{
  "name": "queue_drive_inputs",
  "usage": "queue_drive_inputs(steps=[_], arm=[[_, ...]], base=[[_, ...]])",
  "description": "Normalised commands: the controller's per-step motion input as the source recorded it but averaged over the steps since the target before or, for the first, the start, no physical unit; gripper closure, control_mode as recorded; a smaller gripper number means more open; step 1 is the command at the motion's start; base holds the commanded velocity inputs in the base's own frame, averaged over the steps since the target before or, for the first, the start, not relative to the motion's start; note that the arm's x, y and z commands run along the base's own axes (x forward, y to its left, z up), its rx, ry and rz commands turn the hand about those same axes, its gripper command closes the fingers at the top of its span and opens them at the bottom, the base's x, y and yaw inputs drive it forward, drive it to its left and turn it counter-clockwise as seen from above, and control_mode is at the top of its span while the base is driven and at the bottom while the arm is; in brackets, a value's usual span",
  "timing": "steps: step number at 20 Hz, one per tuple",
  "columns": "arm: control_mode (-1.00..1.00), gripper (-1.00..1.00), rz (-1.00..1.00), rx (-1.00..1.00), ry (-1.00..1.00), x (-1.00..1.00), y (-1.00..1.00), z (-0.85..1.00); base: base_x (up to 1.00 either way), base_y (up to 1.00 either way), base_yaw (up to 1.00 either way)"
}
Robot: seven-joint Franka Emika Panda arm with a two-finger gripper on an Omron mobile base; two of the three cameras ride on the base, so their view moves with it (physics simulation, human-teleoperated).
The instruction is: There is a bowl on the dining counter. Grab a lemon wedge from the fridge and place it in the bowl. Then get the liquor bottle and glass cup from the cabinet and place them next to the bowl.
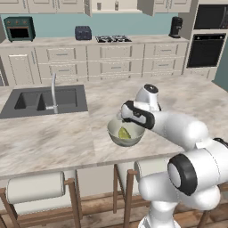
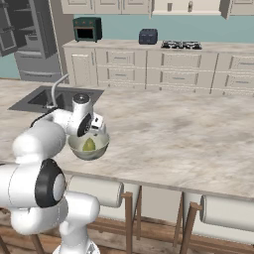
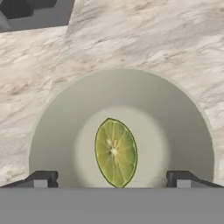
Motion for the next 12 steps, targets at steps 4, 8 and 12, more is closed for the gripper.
queue_drive_inputs(steps=[4, 8, 12], arm=[[-1.0, -1.0, -0.03, 0.0, -0.36, -0.64, -0.03, 0.76], [-1.0, -1.0, -0.03, 0.0, -0.33, -0.54, -0.08, 0.85], [-1.0, -1.0, -0.06, 0.0, -0.3, -0.52, -0.13, 0.75]], base=[[0.0, 0.0, 0.0], [0.0, 0.0, 0.0], [0.0, 0.0, 0.0]])
